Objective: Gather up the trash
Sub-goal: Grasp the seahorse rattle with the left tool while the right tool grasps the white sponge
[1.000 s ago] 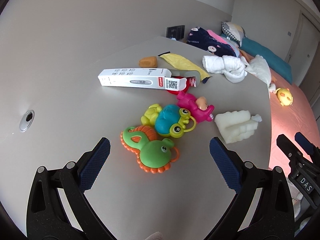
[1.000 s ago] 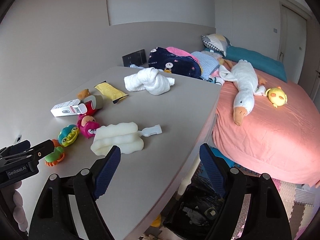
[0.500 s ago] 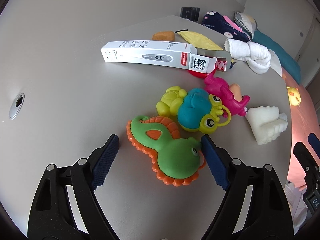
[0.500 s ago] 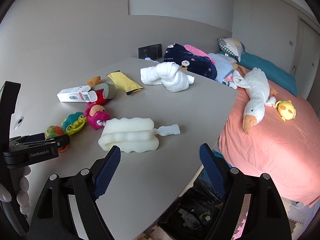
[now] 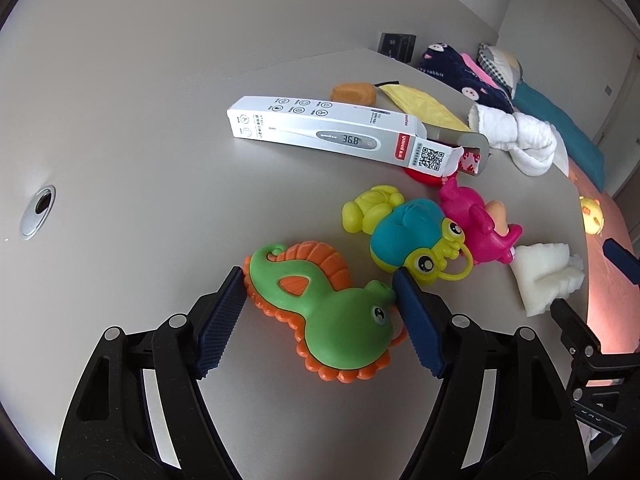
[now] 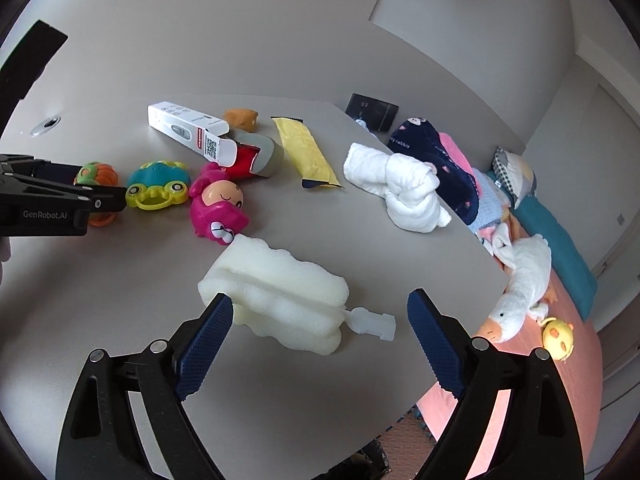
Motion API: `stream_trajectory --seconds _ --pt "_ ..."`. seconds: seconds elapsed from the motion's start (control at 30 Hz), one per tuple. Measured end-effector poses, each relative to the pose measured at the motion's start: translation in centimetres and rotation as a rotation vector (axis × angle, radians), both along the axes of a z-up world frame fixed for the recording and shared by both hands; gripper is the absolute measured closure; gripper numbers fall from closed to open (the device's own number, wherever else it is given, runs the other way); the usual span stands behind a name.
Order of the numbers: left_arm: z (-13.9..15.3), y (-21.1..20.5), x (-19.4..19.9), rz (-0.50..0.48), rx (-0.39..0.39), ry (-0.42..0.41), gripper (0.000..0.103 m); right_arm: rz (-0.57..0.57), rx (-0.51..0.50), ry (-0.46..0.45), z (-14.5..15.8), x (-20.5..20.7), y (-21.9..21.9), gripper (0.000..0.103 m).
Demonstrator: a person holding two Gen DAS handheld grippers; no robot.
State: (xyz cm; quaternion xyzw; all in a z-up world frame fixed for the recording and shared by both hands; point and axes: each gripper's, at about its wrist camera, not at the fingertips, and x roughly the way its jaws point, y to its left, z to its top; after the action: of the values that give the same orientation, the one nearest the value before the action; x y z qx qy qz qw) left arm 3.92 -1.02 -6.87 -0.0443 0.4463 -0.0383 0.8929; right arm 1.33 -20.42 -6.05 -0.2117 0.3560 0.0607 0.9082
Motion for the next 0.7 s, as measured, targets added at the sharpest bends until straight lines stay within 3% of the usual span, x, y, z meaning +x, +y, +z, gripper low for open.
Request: stream_trajectory --seconds 0.3,0.37,0.43,0.57,0.7 --pt "-0.1 -0.7 -0.1 -0.035 0.006 -0.007 0.030 0.070 -0.023 0.064 -1.2 2.1 0.9 0.015" --pt "-0.1 -0.7 -0.1 -0.035 0.001 -0.006 0.031 0.081 0.034 0.096 -1.3 2.2 0.8 0.026" --pt "-0.1 -0.7 0.0 -0.034 0.004 -0.005 0.030 0.081 0.124 0.148 -1.3 2.5 0.4 0.047" --pt "-0.1 -0.7 -0.1 -0.037 0.002 -0.003 0.030 0.012 0.245 0.202 -1.2 2.5 -0.2 0.059" --pt "-0.1 -0.8 -0.2 -0.036 -0.002 -0.008 0.031 -0.079 0.316 0.195 -0.8 1.4 -0.4 0.066"
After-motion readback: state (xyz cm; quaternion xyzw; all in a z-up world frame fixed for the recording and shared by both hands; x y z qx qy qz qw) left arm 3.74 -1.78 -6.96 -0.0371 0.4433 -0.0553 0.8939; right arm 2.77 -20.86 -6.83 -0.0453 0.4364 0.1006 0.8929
